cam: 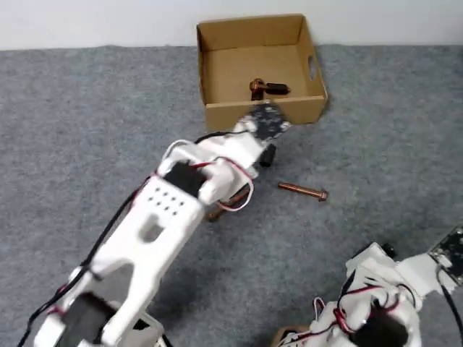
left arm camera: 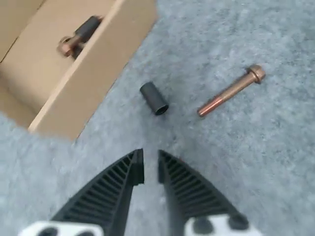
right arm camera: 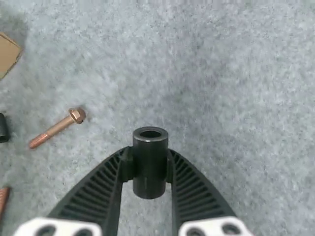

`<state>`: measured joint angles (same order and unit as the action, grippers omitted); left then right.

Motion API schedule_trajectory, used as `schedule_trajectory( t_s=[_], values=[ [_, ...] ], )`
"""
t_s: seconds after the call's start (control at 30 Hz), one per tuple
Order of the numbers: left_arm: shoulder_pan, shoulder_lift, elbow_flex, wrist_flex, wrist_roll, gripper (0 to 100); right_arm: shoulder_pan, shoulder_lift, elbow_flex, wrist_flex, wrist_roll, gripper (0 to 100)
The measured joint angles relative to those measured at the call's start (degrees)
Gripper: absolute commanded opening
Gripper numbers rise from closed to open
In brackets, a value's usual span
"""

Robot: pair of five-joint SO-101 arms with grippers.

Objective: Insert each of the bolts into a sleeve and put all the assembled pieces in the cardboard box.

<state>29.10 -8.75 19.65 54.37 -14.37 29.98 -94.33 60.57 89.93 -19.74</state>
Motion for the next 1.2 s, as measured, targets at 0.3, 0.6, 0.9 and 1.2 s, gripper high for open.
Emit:
schedule_trajectory(
  t_s=[0.3,0.6,0.9,1.2],
  values=[
    [1.14,20.48,-18.29,0.35,-1.14,17,-0.26,-1.05,0.62,-0.18,0.0,0.8],
    [6.68,42.73,-44.31,16.26,-10.73,18,-1.49,-1.05,0.62,-0.18,0.0,0.8],
    [10.11,63.82,-73.23,27.25,-16.09,18,-1.49,-0.97,1.32,-0.62,0.0,0.8],
    [11.96,79.74,-97.05,33.58,-17.41,18,-1.49,-0.97,1.32,-0.62,0.0,0.8]
  ],
)
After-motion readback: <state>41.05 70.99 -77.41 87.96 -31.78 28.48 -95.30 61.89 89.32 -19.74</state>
